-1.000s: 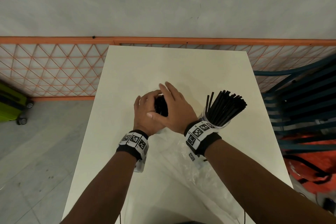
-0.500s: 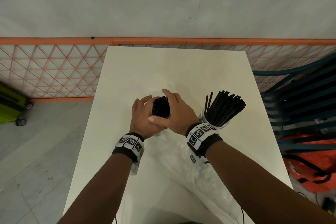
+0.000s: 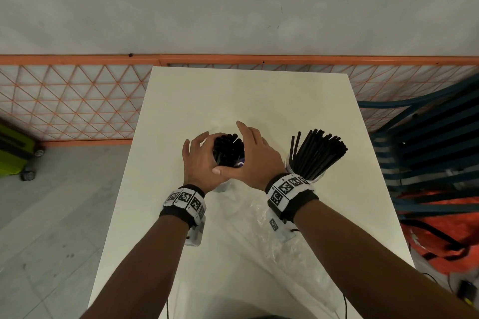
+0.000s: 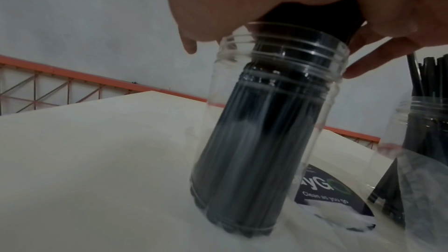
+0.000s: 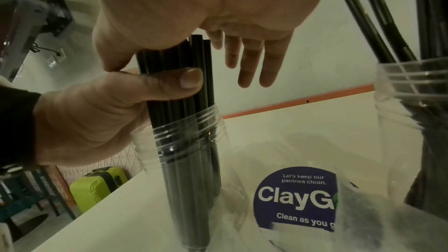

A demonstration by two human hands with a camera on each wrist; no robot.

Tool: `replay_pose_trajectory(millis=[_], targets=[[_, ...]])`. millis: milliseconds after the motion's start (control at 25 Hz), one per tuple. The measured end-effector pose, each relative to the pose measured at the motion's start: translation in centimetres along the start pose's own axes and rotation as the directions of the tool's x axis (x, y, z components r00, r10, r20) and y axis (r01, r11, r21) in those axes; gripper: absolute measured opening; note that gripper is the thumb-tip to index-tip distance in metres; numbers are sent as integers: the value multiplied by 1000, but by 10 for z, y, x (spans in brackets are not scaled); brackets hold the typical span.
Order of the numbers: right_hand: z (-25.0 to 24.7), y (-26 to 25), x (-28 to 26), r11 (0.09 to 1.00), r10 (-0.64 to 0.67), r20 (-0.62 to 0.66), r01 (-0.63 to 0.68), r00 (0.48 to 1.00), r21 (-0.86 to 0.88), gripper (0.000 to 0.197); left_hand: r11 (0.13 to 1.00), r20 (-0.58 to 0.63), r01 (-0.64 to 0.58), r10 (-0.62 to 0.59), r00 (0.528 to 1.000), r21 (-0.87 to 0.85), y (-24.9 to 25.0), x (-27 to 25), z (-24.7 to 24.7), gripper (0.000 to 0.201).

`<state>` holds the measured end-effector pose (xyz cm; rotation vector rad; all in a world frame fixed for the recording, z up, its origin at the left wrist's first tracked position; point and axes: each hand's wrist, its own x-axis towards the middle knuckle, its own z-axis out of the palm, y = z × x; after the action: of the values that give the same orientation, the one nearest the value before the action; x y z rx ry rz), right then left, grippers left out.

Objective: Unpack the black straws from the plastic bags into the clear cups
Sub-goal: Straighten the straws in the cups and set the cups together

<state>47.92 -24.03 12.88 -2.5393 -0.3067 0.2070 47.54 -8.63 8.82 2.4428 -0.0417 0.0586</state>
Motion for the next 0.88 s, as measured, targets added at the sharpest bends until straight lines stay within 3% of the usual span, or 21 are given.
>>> replay_pose_trajectory(millis=[160, 320, 560, 880], targets=[[-4, 1, -3, 998, 28, -6, -27, 1000, 49, 110, 999, 6, 25, -25, 1000, 47, -10, 9, 10, 79], [-5, 3, -5, 999, 14, 25, -15, 1000, 31, 106, 999, -27, 21, -22, 999, -33, -7, 3, 9, 94], [0, 2, -3, 999, 33, 69, -36, 997, 38, 109, 995, 20, 54, -53, 998, -86, -4, -3, 5, 111], [-9, 5, -13, 992, 39, 9, -39, 999, 119, 104, 991, 16, 9, -7, 1000, -137, -1, -6, -4, 123]])
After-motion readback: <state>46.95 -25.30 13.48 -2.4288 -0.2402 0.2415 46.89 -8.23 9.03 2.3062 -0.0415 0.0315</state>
